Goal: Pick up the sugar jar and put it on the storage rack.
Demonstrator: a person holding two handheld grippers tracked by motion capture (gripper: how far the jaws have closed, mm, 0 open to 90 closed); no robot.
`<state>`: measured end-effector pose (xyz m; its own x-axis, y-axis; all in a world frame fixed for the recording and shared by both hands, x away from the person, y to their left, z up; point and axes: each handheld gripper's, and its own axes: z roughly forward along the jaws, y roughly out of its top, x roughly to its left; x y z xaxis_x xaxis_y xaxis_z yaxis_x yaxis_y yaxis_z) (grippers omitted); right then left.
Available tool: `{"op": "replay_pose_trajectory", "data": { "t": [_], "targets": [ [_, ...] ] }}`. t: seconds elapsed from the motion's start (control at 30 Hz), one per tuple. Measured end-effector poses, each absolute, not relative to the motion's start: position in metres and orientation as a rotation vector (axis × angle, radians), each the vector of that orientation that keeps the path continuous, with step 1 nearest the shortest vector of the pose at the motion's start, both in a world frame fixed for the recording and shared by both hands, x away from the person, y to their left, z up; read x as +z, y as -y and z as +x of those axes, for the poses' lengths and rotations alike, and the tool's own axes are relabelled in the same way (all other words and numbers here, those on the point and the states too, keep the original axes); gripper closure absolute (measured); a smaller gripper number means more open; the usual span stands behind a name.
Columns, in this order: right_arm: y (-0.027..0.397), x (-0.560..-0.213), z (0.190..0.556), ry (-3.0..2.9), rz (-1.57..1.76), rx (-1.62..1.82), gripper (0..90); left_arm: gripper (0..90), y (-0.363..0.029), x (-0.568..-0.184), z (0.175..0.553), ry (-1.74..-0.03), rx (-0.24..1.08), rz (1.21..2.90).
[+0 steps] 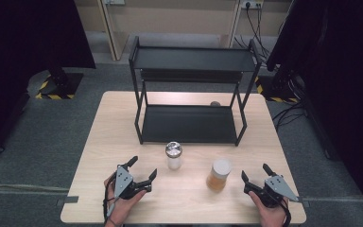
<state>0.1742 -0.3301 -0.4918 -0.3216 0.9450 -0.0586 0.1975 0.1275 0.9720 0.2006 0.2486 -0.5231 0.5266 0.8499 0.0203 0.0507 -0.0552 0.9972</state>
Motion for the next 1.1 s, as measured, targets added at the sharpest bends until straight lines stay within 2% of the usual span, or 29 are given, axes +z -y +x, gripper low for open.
{"op": "replay_pose_trajectory", "data": {
  "t": [0.5,1.1],
  "targets": [
    [0.331,-0.491,0.175,-1.656,1.137,1.258,12.2,10.9,-0.224,-0.512,0.220,-0.707,0.711,1.517],
    [0.330,-0.490,0.176,-1.665,1.128,1.250,12.1,17.1,-0.198,-0.500,0.263,-0.710,0.680,1.566]
  ]
}}
